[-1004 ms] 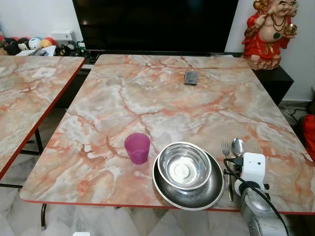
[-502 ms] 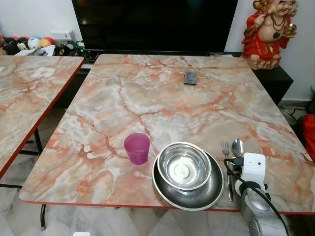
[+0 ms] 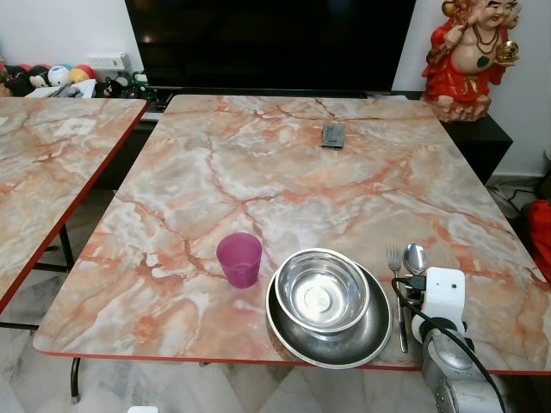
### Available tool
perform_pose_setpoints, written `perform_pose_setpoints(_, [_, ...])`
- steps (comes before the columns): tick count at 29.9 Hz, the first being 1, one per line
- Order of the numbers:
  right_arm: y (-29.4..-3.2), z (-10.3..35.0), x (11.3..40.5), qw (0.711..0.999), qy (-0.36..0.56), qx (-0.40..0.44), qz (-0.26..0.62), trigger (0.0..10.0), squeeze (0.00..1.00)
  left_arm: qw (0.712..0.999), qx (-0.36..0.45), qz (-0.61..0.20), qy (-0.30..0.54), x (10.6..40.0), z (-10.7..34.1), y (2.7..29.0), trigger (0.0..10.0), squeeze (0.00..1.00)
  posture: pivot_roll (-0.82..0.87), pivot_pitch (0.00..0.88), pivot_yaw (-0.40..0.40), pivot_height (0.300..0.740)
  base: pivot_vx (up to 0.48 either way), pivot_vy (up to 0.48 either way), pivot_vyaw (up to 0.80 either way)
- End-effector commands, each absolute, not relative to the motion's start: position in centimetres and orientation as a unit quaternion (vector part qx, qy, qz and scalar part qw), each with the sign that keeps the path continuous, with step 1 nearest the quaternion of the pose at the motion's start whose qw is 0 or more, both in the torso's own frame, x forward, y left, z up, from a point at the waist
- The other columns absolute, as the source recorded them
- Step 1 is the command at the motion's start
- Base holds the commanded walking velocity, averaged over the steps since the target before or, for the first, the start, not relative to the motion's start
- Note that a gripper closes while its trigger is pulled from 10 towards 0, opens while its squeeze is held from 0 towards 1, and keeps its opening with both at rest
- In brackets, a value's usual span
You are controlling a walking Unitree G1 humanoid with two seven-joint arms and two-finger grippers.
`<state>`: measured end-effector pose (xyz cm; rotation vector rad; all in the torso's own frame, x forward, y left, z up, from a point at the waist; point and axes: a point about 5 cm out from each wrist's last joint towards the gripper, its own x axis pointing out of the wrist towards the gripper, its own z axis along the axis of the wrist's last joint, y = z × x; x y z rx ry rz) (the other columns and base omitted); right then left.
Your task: Setting the table
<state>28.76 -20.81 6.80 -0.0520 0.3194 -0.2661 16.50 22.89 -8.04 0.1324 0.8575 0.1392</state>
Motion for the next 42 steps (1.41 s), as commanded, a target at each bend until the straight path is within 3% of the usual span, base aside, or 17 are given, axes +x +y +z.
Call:
perform_pose_setpoints(1, [-20.8, 6.4, 28.5, 0.976, 0.171, -0.028, -0.133, 10.0, 0.0, 0.899, 0.072, 0.063, 0.427, 16.0, -8.3, 23.0, 10.0, 0.0, -0.03, 0.099, -0.001, 0.74, 0.0, 0.0, 0.0])
perform_pose_setpoints(13, [-21.2, 7.1, 28.5, 0.976, 0.154, -0.035, -0.148, 10.0, 0.0, 0.899, 0.074, 0.06, 0.428, 16.0, -8.3, 22.9, 10.0, 0.0, -0.03, 0.096, -0.001, 0.74, 0.0, 0.0, 0.0])
perform_pose_setpoints(33, [-21.7, 11.8, 29.3, 0.984, -0.021, 0.004, -0.178, 10.0, 0.0, 0.901, 0.075, 0.059, 0.424, 16.2, -8.2, 22.8, 10.0, 0.0, -0.03, 0.076, -0.001, 0.74, 0.0, 0.0, 0.0])
perform_pose_setpoints(42, [-21.1, 13.4, 30.0, 0.987, -0.071, 0.0, -0.145, 10.0, 0.0, 0.902, 0.074, 0.064, 0.42, 16.2, -8.2, 22.9, 10.0, 0.0, -0.03, 0.035, -0.001, 0.74, 0.0, 0.0, 0.0])
